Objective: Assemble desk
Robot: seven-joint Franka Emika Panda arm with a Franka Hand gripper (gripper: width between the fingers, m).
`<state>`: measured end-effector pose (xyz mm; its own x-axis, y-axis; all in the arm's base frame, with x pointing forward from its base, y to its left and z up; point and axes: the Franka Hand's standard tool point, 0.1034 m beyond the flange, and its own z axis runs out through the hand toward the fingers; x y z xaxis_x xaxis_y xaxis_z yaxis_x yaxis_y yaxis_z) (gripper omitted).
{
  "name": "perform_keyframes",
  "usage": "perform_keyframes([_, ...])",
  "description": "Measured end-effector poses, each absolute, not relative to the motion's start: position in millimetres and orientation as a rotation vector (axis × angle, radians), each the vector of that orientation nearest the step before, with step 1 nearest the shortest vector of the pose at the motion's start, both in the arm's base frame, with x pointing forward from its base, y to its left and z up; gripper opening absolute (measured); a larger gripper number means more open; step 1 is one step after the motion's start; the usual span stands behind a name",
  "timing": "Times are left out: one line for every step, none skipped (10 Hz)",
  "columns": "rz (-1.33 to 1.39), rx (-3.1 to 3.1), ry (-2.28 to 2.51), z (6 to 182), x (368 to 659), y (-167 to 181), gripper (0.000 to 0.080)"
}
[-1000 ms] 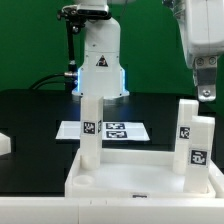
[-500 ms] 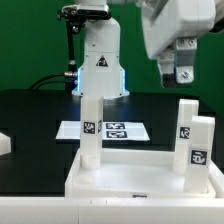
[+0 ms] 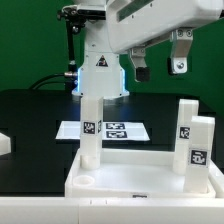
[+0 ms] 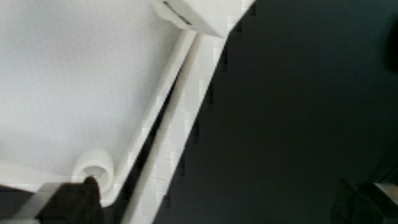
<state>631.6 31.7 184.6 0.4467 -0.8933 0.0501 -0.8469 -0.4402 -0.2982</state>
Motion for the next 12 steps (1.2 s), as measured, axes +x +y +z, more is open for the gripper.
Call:
perform_keyframes([-0.312, -2.561, 1.389, 179.7, 622.5, 16.2, 0.0649])
perform_keyframes([-0.322, -2.651, 1.256, 178.9, 610.3, -7.6, 0.0649])
perform_keyframes([-0.338, -2.728, 1.121, 180.0, 600.4, -32.7, 0.0649])
perform_keyframes([-0.349, -2.803, 0.992, 176.1, 593.1, -56.1, 0.0649])
perform_keyframes([-0.350, -2.835, 0.938, 173.4, 590.5, -66.2, 0.0649])
perform_keyframes([-0.355, -2.864, 0.866, 174.2, 592.2, -60.0, 0.0649])
perform_keyframes([-0.364, -2.912, 0.734, 173.8, 592.0, -60.2, 0.0649])
perform_keyframes([-0.368, -2.929, 0.686, 173.7, 591.7, -61.8, 0.0649])
perform_keyframes([-0.378, -2.971, 0.546, 171.7, 590.2, -64.2, 0.0649])
perform_keyframes([-0.378, -3.017, 0.414, 158.8, 576.5, -74.4, 0.0649])
perform_keyframes([-0.336, -3.057, 0.243, 145.2, 555.0, -88.3, 0.0649])
perform_keyframes([-0.295, -3.092, 0.037, 132.5, 534.9, -112.3, 0.0649])
